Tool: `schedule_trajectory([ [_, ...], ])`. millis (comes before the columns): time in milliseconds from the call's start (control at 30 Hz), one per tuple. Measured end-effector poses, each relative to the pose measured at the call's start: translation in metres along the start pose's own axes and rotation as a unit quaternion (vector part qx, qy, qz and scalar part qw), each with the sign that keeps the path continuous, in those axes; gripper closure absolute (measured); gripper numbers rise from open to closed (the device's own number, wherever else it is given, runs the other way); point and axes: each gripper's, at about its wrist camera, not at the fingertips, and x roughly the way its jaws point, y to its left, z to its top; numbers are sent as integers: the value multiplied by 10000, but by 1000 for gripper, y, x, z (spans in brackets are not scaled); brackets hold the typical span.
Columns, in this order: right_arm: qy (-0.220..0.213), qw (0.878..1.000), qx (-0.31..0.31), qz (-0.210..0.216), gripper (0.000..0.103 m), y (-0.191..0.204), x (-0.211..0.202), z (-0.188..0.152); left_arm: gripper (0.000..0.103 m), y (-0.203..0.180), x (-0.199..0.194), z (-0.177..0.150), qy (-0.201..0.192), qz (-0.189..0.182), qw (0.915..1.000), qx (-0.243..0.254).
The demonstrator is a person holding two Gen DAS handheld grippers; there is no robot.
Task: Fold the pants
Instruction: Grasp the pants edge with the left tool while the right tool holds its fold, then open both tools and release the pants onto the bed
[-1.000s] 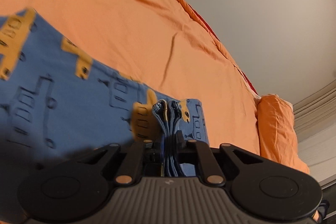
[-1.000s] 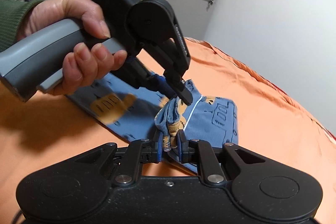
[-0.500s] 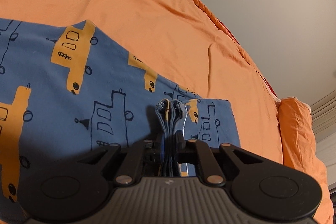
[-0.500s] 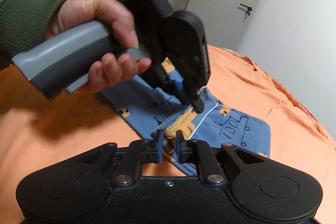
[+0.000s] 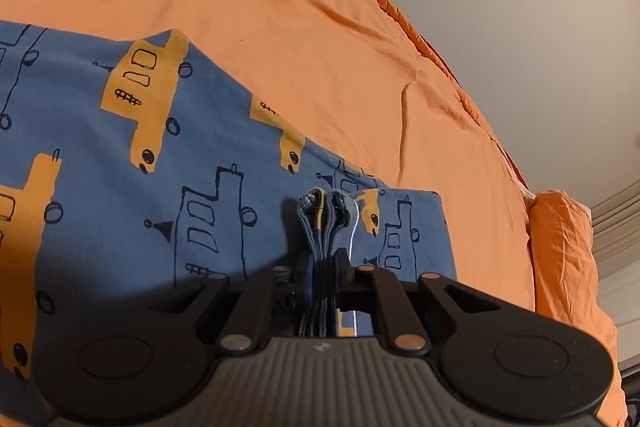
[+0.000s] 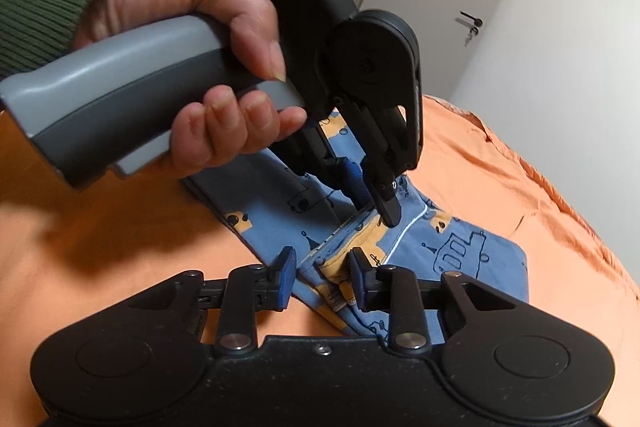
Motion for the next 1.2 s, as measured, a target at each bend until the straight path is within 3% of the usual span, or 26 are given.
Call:
schedule_trajectory([
  [200, -91, 9998, 138, 60, 88, 0, -3, 2, 93, 1, -11, 3, -17, -27, 10000, 24],
  [367, -250, 9988, 301, 304, 89, 1, -6, 13, 93, 13, -38, 10, -151, 64, 9999, -24],
  [567, -444, 9959, 231, 753, 89, 16, -2, 30, 93, 38, -72, 17, -319, 420, 9986, -2],
  [867, -341, 9910, -59, 1297, 89, 45, 19, 43, 92, 70, -71, 19, -202, 792, 9966, 104],
  [967, -323, 9909, -126, 1304, 82, 44, 17, 42, 80, 67, -74, 17, -344, 814, 9959, 201],
  [1033, -394, 9912, 38, 1264, 66, 33, 6, 37, 42, 67, -82, 14, -510, 863, 9948, 186],
  [1067, -435, 9922, 111, 1163, 53, 27, -1, 30, 35, 67, -87, 13, -669, 896, 9936, 149],
  [1133, -554, 9955, 91, 763, 41, 8, -23, 13, 21, 61, -94, 8, -1007, 1069, 9889, 215],
  [1200, -554, 9984, -38, -75, 20, -11, -38, -5, 14, 50, -93, 2, -1387, 1408, 9794, 424],
])
